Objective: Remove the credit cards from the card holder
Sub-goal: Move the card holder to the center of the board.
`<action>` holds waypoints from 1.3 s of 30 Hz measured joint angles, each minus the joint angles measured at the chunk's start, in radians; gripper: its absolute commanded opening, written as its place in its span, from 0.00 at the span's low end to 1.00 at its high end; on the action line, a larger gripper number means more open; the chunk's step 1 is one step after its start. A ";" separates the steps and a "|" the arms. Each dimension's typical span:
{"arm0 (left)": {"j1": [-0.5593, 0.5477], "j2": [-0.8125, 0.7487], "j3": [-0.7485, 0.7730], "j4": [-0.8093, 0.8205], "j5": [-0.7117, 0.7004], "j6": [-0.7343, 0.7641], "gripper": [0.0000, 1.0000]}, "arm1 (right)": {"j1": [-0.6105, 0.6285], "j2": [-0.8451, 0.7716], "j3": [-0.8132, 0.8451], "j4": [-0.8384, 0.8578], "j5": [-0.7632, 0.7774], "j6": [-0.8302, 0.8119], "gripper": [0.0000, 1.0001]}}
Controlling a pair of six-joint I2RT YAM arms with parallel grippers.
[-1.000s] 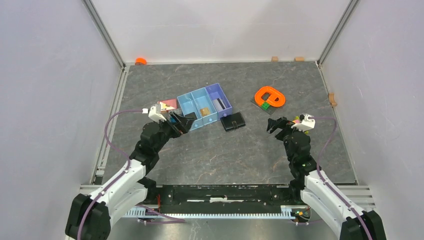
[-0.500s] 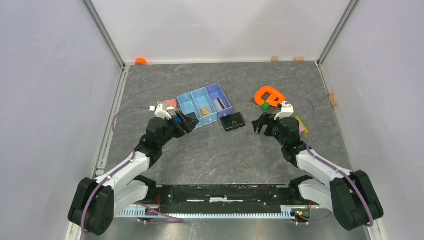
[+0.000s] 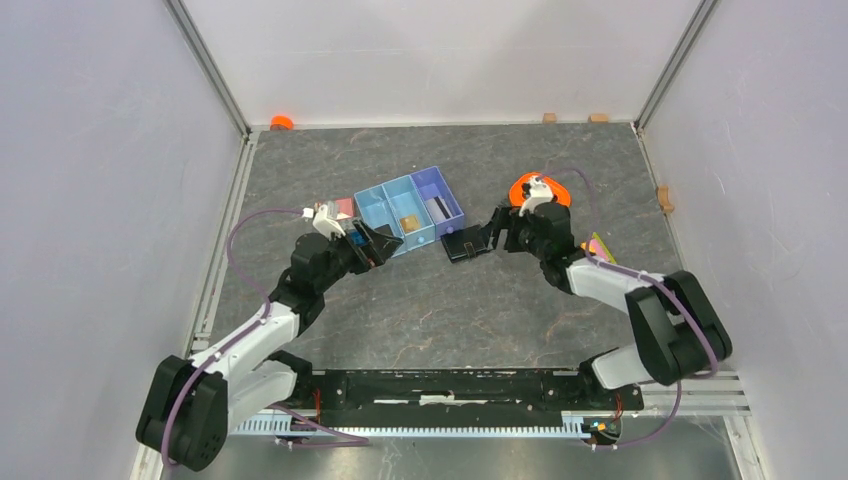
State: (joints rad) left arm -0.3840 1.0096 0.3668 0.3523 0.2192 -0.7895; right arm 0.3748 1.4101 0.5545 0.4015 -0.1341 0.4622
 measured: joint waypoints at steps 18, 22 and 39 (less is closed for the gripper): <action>0.000 -0.036 0.000 0.013 0.003 0.000 0.98 | 0.013 0.304 0.165 -0.020 -0.088 -0.031 0.41; 0.000 -0.025 0.000 0.016 0.005 0.000 0.93 | 0.024 0.292 0.121 0.021 -0.107 -0.018 0.25; -0.090 0.086 0.062 -0.028 0.005 0.030 0.76 | 0.253 -0.045 -0.067 -0.038 -0.015 -0.068 0.67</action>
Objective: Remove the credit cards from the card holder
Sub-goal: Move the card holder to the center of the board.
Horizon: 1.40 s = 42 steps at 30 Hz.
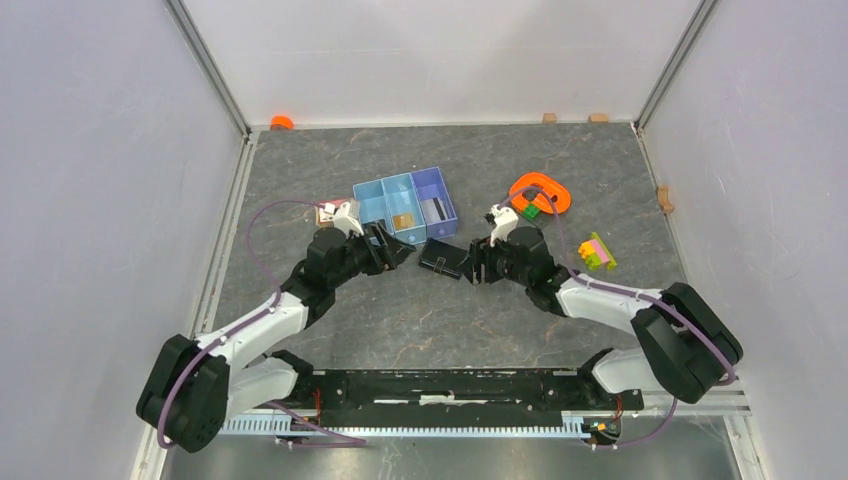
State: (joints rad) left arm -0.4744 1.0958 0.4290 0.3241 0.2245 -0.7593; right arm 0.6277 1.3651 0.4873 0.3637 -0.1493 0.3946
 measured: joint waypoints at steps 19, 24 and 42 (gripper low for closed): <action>-0.044 0.292 0.075 -0.029 0.000 0.024 0.48 | -0.063 0.356 0.294 -0.020 -0.007 -0.058 0.68; -0.044 0.311 0.091 -0.017 0.019 0.024 0.46 | -0.065 0.371 0.264 0.033 -0.095 -0.028 0.57; -0.044 0.454 0.166 -0.031 0.024 0.024 0.59 | -0.043 0.285 0.081 0.158 -0.187 0.050 0.65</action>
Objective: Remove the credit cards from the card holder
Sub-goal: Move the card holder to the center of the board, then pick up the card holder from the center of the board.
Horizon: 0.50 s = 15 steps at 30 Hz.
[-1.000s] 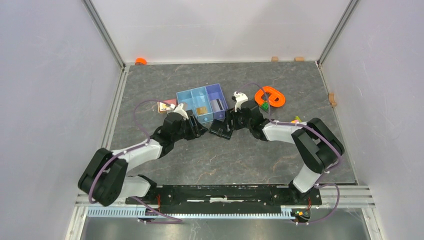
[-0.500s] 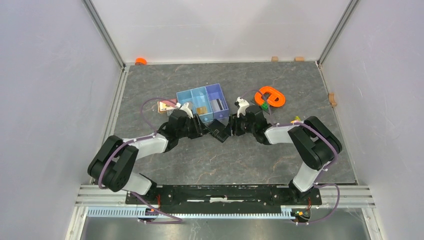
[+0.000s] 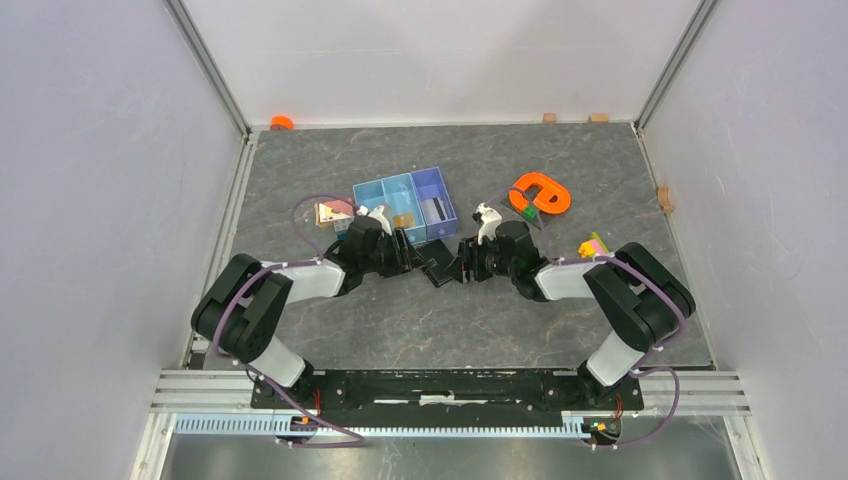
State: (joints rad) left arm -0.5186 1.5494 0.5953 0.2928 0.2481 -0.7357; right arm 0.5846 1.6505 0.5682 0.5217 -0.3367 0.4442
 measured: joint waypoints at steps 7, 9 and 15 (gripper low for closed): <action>-0.001 0.082 0.037 0.026 0.056 -0.004 0.57 | 0.001 0.047 0.042 0.000 0.003 -0.004 0.50; -0.001 0.098 0.040 0.050 0.082 -0.013 0.54 | 0.004 0.050 0.042 0.001 0.000 -0.003 0.44; 0.005 0.119 0.035 0.101 0.125 -0.020 0.45 | 0.013 0.053 0.042 -0.005 0.002 -0.005 0.38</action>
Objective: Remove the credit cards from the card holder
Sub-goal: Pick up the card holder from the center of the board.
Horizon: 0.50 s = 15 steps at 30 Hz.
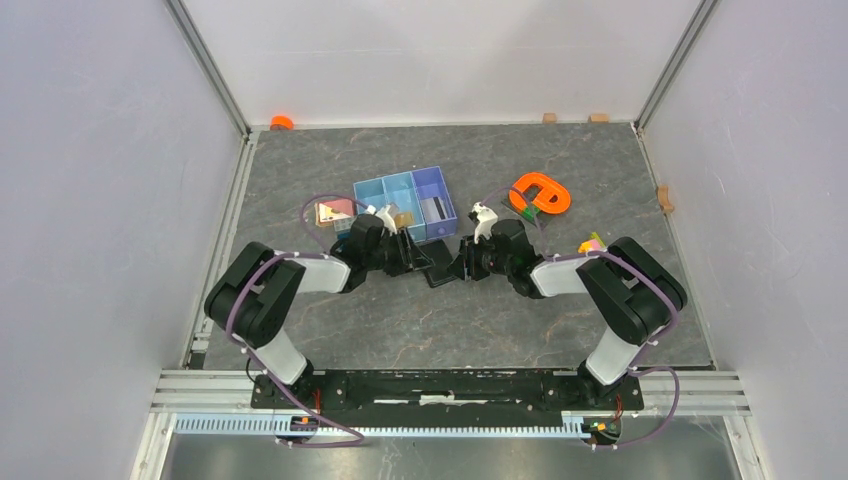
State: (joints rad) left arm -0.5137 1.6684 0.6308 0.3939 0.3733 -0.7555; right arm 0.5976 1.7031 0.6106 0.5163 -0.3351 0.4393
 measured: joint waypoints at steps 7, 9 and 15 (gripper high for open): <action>0.002 -0.103 -0.054 0.032 0.003 0.000 0.30 | 0.006 -0.002 0.000 0.008 -0.009 0.000 0.41; 0.001 -0.121 -0.054 0.046 0.004 0.000 0.27 | 0.008 -0.006 0.000 0.013 -0.008 -0.002 0.44; -0.004 -0.124 -0.054 0.082 0.023 0.000 0.20 | 0.010 -0.016 0.000 0.010 0.005 -0.024 0.48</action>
State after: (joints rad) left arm -0.5175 1.5444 0.5766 0.4763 0.3962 -0.7555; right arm 0.6079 1.6871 0.6106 0.5262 -0.3305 0.4156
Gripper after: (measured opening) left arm 0.239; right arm 0.484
